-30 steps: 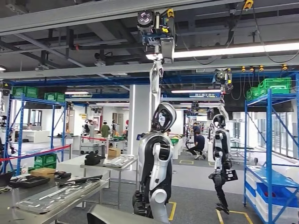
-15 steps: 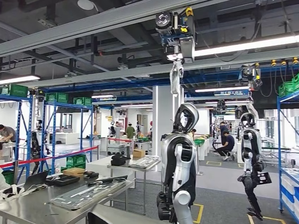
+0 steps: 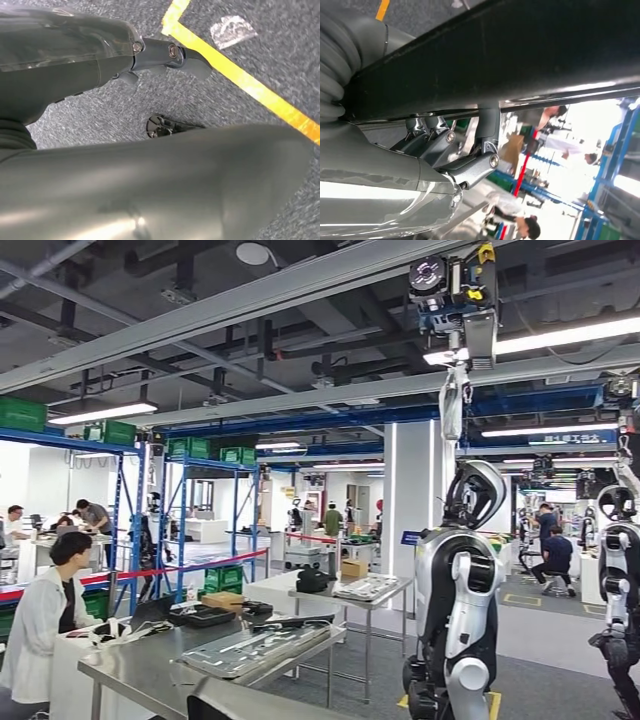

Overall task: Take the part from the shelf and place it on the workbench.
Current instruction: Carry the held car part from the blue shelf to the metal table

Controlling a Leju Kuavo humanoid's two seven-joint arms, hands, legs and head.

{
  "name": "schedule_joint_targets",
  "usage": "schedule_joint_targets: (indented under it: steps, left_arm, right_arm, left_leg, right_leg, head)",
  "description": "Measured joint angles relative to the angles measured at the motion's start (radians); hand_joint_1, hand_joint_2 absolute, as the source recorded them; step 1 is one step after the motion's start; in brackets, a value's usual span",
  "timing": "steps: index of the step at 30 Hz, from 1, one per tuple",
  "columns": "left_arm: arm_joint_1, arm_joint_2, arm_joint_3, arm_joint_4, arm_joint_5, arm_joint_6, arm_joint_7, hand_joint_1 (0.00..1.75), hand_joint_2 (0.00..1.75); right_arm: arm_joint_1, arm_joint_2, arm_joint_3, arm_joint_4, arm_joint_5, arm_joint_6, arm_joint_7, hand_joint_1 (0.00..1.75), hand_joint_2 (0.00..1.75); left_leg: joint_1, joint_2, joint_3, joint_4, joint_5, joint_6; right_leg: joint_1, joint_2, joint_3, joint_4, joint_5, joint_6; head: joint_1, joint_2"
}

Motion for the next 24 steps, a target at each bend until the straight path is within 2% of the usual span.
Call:
schedule_joint_targets:
  steps: [1, 2, 3, 5, 6, 8, 9, 11, 12, 13, 14, 15, 16, 17, 18, 20, 21, 23, 24]
  left_arm:
    - [-0.001, 0.000, 0.000, 0.000, 0.000, 0.000, 0.000, 0.00, 1.75]
    - [-0.001, 0.000, 0.000, 0.000, 0.000, 0.000, 0.000, 0.00, 1.75]
    - [-0.001, 0.000, -0.001, 0.000, 0.000, 0.000, 0.001, 0.00, 1.75]
    - [0.003, 0.002, -0.001, 0.000, 0.000, 0.000, 0.001, 0.00, 1.75]
    - [0.006, 0.003, -0.002, 0.000, 0.000, 0.000, 0.002, 0.00, 1.75]
    - [0.006, 0.003, -0.006, 0.001, -0.003, -0.001, 0.006, 0.00, 1.75]
    - [0.005, 0.003, -0.010, 0.001, -0.006, 0.000, 0.008, 0.00, 1.75]
    - [0.002, 0.003, -0.019, 0.001, -0.012, 0.001, 0.012, 0.00, 1.75]
    - [0.002, 0.003, -0.024, 0.001, -0.015, 0.002, 0.014, 0.00, 1.75]
    - [0.003, 0.003, -0.027, 0.001, -0.017, 0.003, 0.015, 0.00, 1.75]
    - [0.004, 0.004, -0.030, 0.001, -0.019, 0.004, 0.015, 0.00, 1.75]
    - [0.005, 0.004, -0.032, 0.001, -0.019, 0.004, 0.013, 0.00, 1.75]
    - [0.003, 0.005, -0.034, 0.001, -0.017, 0.004, 0.011, 0.00, 1.75]
    - [0.001, 0.005, -0.036, 0.001, -0.014, 0.004, 0.008, 0.00, 1.75]
    - [-0.001, 0.005, -0.037, 0.001, -0.009, 0.005, 0.005, 0.00, 1.75]
    - [0.000, 0.006, -0.039, 0.002, 0.000, 0.005, 0.001, 0.00, 1.75]
    - [0.002, 0.006, -0.039, 0.002, 0.003, 0.006, 0.000, 0.00, 1.75]
    - [0.003, 0.006, -0.039, 0.003, 0.007, 0.006, 0.000, 0.00, 1.75]
    - [0.002, 0.006, -0.039, 0.003, 0.010, 0.005, 0.000, 0.00, 1.75]
  right_arm:
    - [-0.002, 0.000, 0.000, 0.000, -0.001, 0.000, -0.001, 1.75, 1.75]
    - [-0.003, 0.000, 0.000, 0.000, -0.003, 0.001, -0.002, 1.75, 1.75]
    - [-0.004, 0.001, 0.000, 0.000, -0.004, 0.002, -0.003, 1.75, 1.75]
    - [-0.006, 0.003, 0.000, 0.000, -0.006, 0.003, -0.005, 1.75, 1.75]
    - [-0.007, 0.006, 0.000, 0.000, -0.009, 0.003, -0.005, 1.75, 1.75]
    - [-0.010, 0.012, 0.000, 0.000, -0.014, 0.005, -0.007, 1.75, 1.75]
    - [-0.010, 0.013, 0.000, 0.001, -0.016, 0.006, -0.007, 1.75, 1.75]
    - [-0.005, 0.014, 0.002, 0.004, -0.019, 0.009, -0.009, 1.75, 1.75]
    - [-0.002, 0.014, 0.003, 0.006, -0.019, 0.010, -0.009, 1.75, 1.75]
    - [0.001, 0.015, 0.005, 0.008, -0.020, 0.010, -0.009, 1.75, 1.75]
    - [0.002, 0.016, 0.007, 0.009, -0.020, 0.010, -0.009, 1.75, 1.75]
    - [0.002, 0.018, 0.008, 0.010, -0.020, 0.011, -0.010, 1.75, 1.75]
    - [0.001, 0.021, 0.009, 0.011, -0.019, 0.011, -0.011, 1.75, 1.75]
    - [-0.001, 0.023, 0.010, 0.011, -0.019, 0.011, -0.012, 1.75, 1.75]
    - [-0.002, 0.026, 0.011, 0.013, -0.018, 0.012, -0.013, 1.75, 1.75]
    - [-0.003, 0.030, 0.014, 0.016, -0.016, 0.013, -0.015, 1.75, 1.75]
    - [-0.004, 0.033, 0.015, 0.017, -0.016, 0.013, -0.016, 1.75, 1.75]
    - [-0.006, 0.036, 0.016, 0.018, -0.016, 0.013, -0.017, 1.75, 1.75]
    - [-0.007, 0.036, 0.016, 0.019, -0.016, 0.013, -0.017, 1.75, 1.75]
  left_leg:
    - [-0.001, -0.010, 0.000, 0.000, 0.001, -0.001]
    - [0.000, -0.019, -0.001, 0.000, 0.002, -0.002]
    - [0.004, -0.027, -0.004, -0.001, 0.004, -0.005]
    - [0.008, -0.043, -0.008, -0.004, 0.010, -0.015]
    - [0.007, -0.037, -0.011, -0.004, 0.008, -0.019]
    - [0.005, -0.003, -0.033, 0.040, -0.026, -0.028]
    - [0.007, 0.019, -0.055, 0.089, -0.054, -0.033]
    - [0.015, 0.038, -0.104, 0.202, -0.103, -0.045]
    - [0.020, 0.042, -0.117, 0.231, -0.108, -0.050]
    - [0.024, 0.047, -0.113, 0.228, -0.097, -0.055]
    - [0.028, 0.054, -0.091, 0.187, -0.069, -0.059]
    - [0.030, 0.068, -0.058, 0.123, -0.040, -0.064]
    - [0.029, 0.083, -0.027, 0.063, -0.018, -0.064]
    - [0.026, 0.093, -0.005, 0.021, -0.006, -0.059]
    - [0.022, 0.099, 0.003, 0.001, -0.004, -0.052]
    - [0.017, 0.085, -0.001, 0.002, -0.005, -0.034]
    - [0.016, 0.078, -0.002, 0.001, -0.004, -0.028]
    - [0.017, 0.064, -0.003, -0.001, 0.000, -0.015]
    - [0.016, 0.057, -0.003, -0.002, 0.001, -0.011]
  right_leg:
    - [0.002, 0.019, 0.025, -0.061, 0.032, -0.010]
    - [0.005, 0.034, 0.043, -0.103, 0.051, -0.017]
    - [0.007, 0.043, 0.050, -0.121, 0.058, -0.020]
    - [0.008, 0.032, 0.057, -0.138, 0.060, -0.019]
    - [0.005, 0.021, 0.063, -0.152, 0.061, -0.019]
    - [-0.001, 0.000, 0.074, -0.178, 0.065, -0.019]
    - [-0.001, -0.011, 0.076, -0.181, 0.067, -0.019]
    - [-0.001, -0.032, 0.075, -0.181, 0.067, -0.019]
    - [-0.001, -0.042, 0.075, -0.180, 0.066, -0.017]
    - [-0.002, -0.051, 0.075, -0.179, 0.064, -0.015]
    - [-0.003, -0.060, 0.076, -0.177, 0.062, -0.011]
    - [-0.004, -0.068, 0.076, -0.173, 0.058, -0.006]
    - [-0.002, -0.076, 0.076, -0.167, 0.053, 0.001]
    - [-0.001, -0.082, 0.074, -0.162, 0.049, 0.008]
    - [0.002, -0.088, 0.073, -0.158, 0.046, 0.014]
    - [0.001, -0.100, 0.074, -0.157, 0.043, 0.023]
    - [-0.002, -0.099, 0.075, -0.154, 0.037, 0.028]
    - [-0.007, -0.071, 0.057, -0.107, 0.000, 0.033]
    - [-0.008, -0.051, 0.034, -0.053, -0.032, 0.034]
  head:
    - [0.000, 0.000]
    - [0.000, 0.000]
    - [0.000, 0.000]
    - [0.000, 0.000]
    - [0.000, 0.000]
    - [0.000, 0.000]
    - [0.001, 0.000]
    - [0.001, 0.000]
    - [0.001, 0.000]
    - [0.001, 0.000]
    - [0.001, 0.000]
    - [0.001, 0.000]
    - [0.001, 0.000]
    - [0.001, 0.000]
    - [0.001, 0.000]
    - [0.000, 0.000]
    - [0.000, 0.000]
    - [0.000, 0.000]
    - [0.000, 0.000]
